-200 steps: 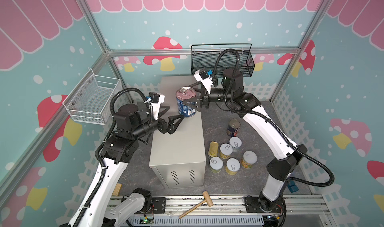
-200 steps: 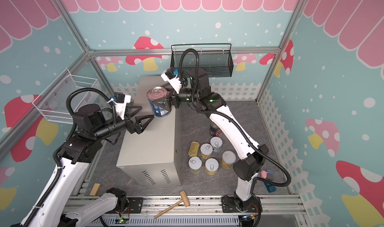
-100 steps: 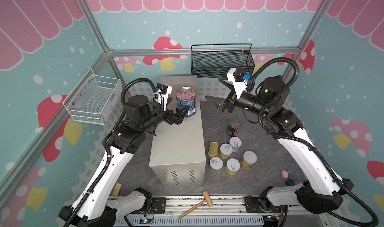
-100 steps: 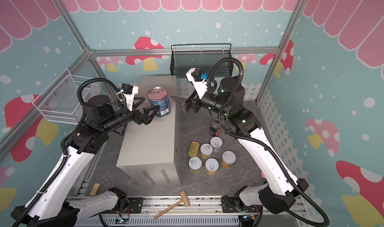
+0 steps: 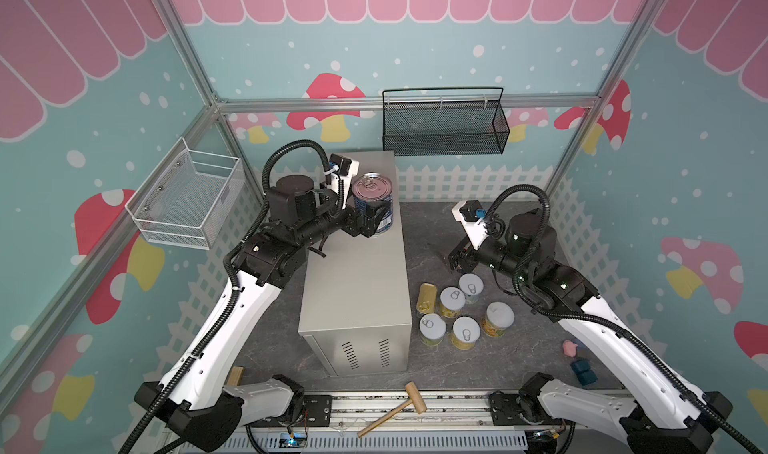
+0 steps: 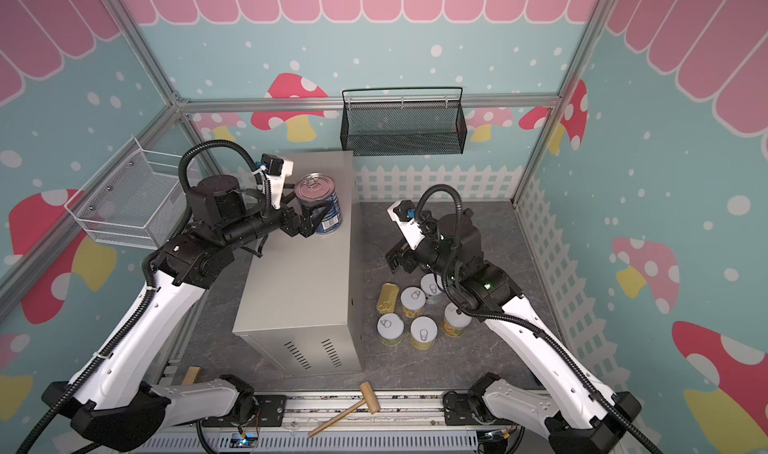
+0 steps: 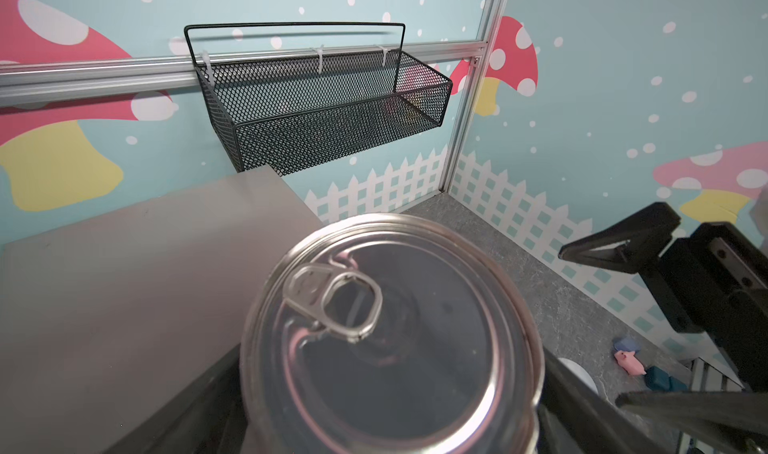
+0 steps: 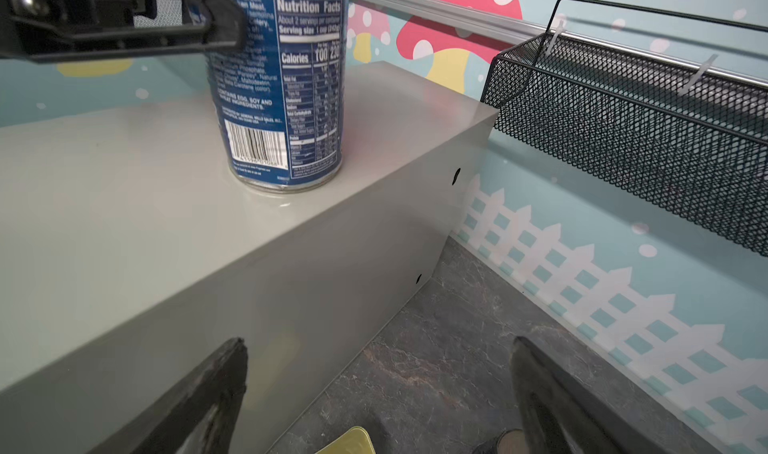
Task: Place and organize the canned foods onto the counter
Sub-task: 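Grasp the blue can with the left gripper while the right gripper returns to the cans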
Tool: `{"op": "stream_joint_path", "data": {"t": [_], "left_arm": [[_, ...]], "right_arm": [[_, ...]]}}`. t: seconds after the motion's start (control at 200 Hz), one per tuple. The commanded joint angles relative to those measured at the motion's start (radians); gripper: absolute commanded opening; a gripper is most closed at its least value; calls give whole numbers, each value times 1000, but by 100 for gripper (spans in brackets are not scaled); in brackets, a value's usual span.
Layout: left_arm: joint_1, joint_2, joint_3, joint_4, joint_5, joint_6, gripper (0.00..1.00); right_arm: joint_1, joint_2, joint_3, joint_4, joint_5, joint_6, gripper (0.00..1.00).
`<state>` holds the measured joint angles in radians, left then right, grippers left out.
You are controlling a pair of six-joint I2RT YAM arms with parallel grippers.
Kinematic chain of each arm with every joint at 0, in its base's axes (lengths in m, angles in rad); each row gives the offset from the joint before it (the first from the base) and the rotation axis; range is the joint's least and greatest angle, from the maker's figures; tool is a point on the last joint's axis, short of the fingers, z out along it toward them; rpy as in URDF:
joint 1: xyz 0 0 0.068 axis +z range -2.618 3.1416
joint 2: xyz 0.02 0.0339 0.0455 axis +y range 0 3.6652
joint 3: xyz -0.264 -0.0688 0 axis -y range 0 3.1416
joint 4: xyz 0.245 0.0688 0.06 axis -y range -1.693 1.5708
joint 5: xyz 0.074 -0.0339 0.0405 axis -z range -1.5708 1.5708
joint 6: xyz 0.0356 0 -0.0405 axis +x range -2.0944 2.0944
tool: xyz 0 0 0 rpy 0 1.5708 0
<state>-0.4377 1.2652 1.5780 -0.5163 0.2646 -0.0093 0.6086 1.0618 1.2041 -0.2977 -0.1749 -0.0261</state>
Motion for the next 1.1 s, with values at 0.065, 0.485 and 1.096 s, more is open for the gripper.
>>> {"op": "stream_joint_path", "data": {"t": [0.065,0.485,1.096], "left_arm": [[-6,22,48,23,-26,21,78],[9,68,65,120,-214,102,77],[254,276,225,251,-92,106,77]], "right_arm": [[-3,-43,-63,57,-3,12,99],[-2,-46,-162,121,-25,-3,99],[-3,-85,-228,112,22,-1,99]]}}
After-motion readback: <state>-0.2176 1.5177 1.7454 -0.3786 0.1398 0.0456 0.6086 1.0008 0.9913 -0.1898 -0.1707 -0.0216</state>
